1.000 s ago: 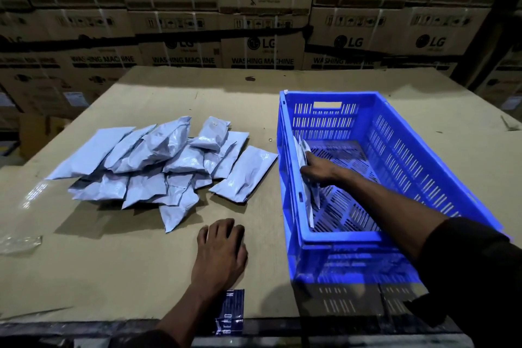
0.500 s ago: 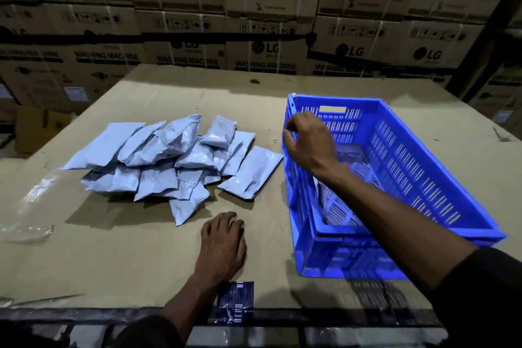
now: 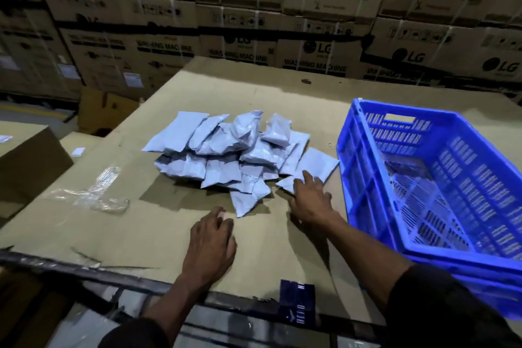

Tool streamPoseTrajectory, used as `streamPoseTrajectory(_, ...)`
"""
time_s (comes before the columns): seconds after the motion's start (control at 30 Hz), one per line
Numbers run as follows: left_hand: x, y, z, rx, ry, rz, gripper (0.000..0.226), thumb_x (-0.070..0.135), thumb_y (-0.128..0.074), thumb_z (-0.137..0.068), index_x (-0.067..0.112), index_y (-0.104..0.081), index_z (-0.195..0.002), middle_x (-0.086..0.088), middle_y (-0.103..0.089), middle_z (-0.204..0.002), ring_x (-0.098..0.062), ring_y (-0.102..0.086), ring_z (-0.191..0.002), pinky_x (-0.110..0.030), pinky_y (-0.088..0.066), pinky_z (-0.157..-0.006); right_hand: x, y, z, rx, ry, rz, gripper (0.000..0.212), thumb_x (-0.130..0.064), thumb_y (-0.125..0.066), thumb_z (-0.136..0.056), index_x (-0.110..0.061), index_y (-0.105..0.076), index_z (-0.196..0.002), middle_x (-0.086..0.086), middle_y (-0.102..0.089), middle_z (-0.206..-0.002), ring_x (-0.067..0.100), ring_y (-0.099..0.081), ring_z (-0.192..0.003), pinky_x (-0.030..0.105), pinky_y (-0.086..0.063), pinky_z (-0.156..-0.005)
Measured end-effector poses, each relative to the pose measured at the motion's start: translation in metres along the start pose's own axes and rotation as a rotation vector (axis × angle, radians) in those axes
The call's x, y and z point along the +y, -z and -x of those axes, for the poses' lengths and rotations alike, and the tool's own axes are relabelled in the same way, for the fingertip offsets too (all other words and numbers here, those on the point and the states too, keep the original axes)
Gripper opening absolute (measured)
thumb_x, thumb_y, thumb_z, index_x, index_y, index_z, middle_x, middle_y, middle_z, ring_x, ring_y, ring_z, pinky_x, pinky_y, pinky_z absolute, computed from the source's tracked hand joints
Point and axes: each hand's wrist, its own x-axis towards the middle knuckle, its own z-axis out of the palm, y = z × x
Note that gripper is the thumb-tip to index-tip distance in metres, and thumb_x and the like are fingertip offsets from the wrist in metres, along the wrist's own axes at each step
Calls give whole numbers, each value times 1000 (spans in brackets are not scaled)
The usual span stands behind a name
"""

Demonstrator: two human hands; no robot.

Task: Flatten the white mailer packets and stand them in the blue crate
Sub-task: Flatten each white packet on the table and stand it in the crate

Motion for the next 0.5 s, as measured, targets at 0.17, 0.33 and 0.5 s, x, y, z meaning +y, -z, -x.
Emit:
streamPoseTrajectory(0.17,-1,0,-7,6,-27,-11,27,30,-51,-85,18,-60,-108,-10,-53,-136,-31,-55,-116,-47,-44,-93,-4,-20,-11,-145,29,-89,65,-47,-36,-101,-27,-9,-157,-10,7,-166,35,12,-151,68,-14,-112)
streamPoseTrajectory(0.33,-5,0,-10,17,-53,-10,24,30,-47,-87,19,-59,-104,-3,-55,-128,-26,-55,-111,-44,-40,-93,-10,-40,13,80,19,-4,42,-50,-37,-100,-20,-49,-127,3,-45,-140,32,-26,-140,56,-28,-109)
streamPoseTrajectory(0.5,-6,-2,-9,23,-69,-26,23,30,-48,-87,19,-61,-103,-1,-58,-123,-26,-55,-108,-43,-40,-92,-13,-41,38,403,-133,-82,30,-51,-49,-95,-23,-58,-99,3,-53,-109,28,-45,-112,47,-41,-91)
